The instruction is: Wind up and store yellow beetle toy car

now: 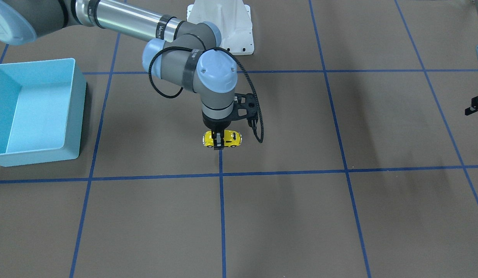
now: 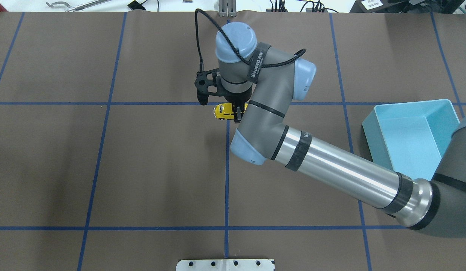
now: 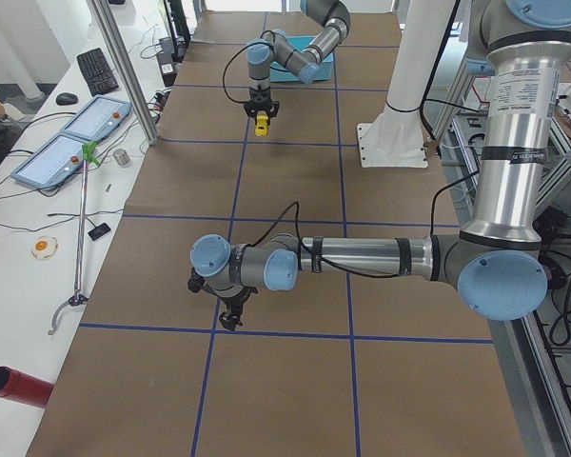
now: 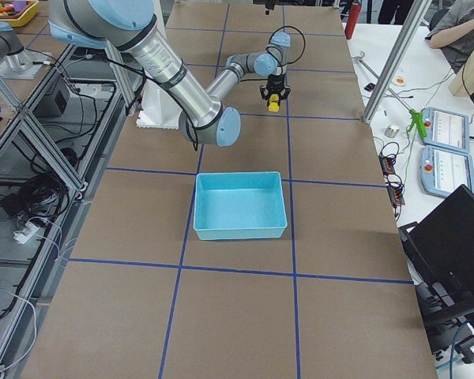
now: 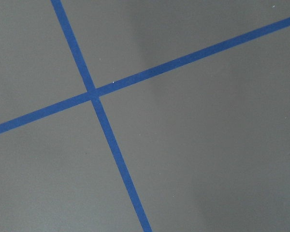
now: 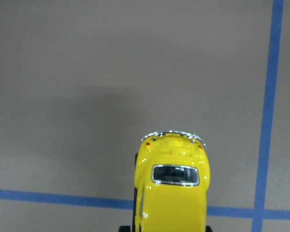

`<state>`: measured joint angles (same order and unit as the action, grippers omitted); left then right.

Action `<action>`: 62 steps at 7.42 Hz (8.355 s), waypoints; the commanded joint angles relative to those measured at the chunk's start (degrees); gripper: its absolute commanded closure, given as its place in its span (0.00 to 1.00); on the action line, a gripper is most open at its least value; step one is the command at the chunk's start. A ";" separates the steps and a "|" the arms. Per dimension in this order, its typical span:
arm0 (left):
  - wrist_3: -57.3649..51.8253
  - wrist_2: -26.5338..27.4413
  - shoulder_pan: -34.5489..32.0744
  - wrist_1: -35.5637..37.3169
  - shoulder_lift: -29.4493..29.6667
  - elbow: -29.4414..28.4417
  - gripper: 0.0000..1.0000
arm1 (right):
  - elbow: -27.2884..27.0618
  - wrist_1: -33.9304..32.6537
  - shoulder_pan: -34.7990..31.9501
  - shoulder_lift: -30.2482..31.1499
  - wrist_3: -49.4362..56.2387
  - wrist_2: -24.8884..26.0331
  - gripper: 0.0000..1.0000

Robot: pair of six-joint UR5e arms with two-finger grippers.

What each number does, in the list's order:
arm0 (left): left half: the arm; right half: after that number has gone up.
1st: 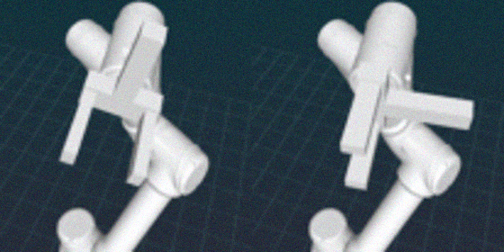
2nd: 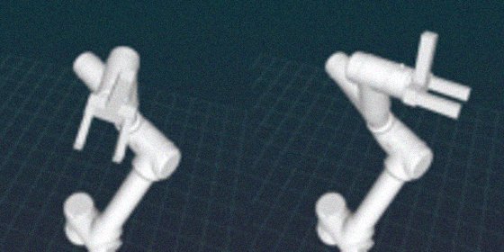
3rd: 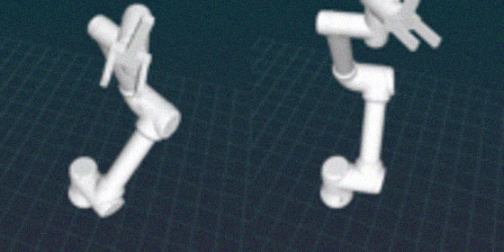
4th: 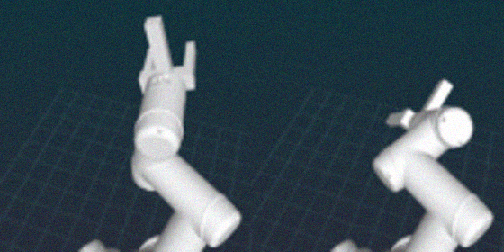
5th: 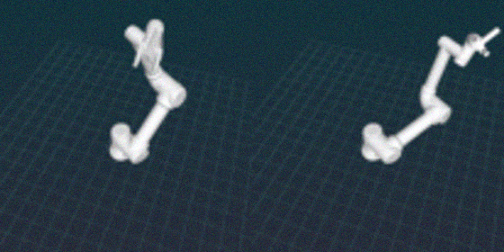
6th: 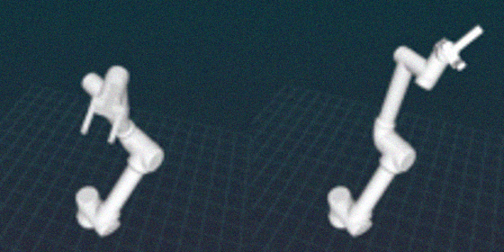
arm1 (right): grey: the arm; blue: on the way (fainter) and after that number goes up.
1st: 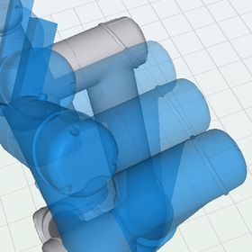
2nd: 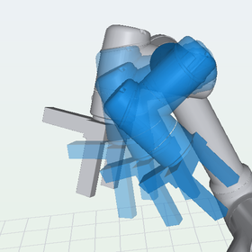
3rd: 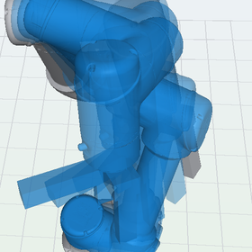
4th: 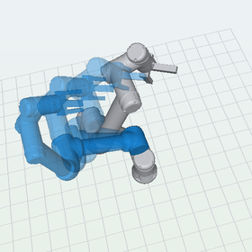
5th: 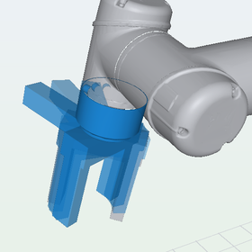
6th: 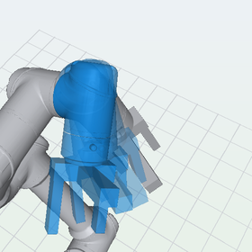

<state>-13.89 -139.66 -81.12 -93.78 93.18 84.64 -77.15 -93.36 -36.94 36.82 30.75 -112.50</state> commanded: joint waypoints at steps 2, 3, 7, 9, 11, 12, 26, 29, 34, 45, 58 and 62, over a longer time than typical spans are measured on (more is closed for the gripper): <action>0.00 0.00 0.09 0.00 0.25 0.00 0.00 | -5.18 -0.33 -8.48 5.96 0.80 -4.74 0.87; 0.00 0.00 0.09 0.00 0.34 0.00 0.00 | -7.73 -0.33 -9.89 8.86 0.80 -4.75 0.87; 0.09 0.00 0.09 0.00 0.43 -0.09 0.00 | -17.04 -7.80 -15.78 14.48 0.80 -6.06 0.83; 0.09 0.00 0.09 0.00 0.43 0.00 0.00 | -23.11 -7.71 -17.54 21.33 1.94 -7.11 0.84; 0.00 0.00 0.09 0.00 0.43 0.00 0.00 | -28.30 -7.01 -21.48 29.85 4.65 -10.96 0.84; 0.00 0.00 0.09 0.00 0.51 0.00 0.00 | -29.80 -6.92 -23.77 33.89 8.58 -12.55 0.84; 0.00 0.00 0.09 0.00 0.43 -0.09 0.00 | -34.04 10.39 -27.04 61.00 13.28 -24.34 0.00; 0.00 0.00 0.09 0.00 0.43 0.00 0.00 | -33.33 10.39 -27.22 60.65 13.46 -24.43 0.00; 0.00 0.00 0.09 0.00 0.43 0.00 0.00 | -19.14 9.43 -51.42 60.13 14.68 -24.61 0.00; 0.00 0.00 0.00 0.00 0.34 0.09 0.00 | -6.96 -0.33 -65.10 54.68 -24.60 -17.67 0.00; -4.11 1.31 -9.04 -0.53 -1.32 2.56 0.00 | -13.29 -0.33 -57.89 53.35 -11.77 -21.18 0.00; -3.52 1.32 -9.49 -0.44 -2.12 3.43 0.00 | -13.20 -0.33 -57.89 53.88 -11.77 -21.00 0.00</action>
<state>-17.42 -138.64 -90.56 -94.25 91.50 88.01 -90.37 -93.69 -94.84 90.56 18.99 -133.55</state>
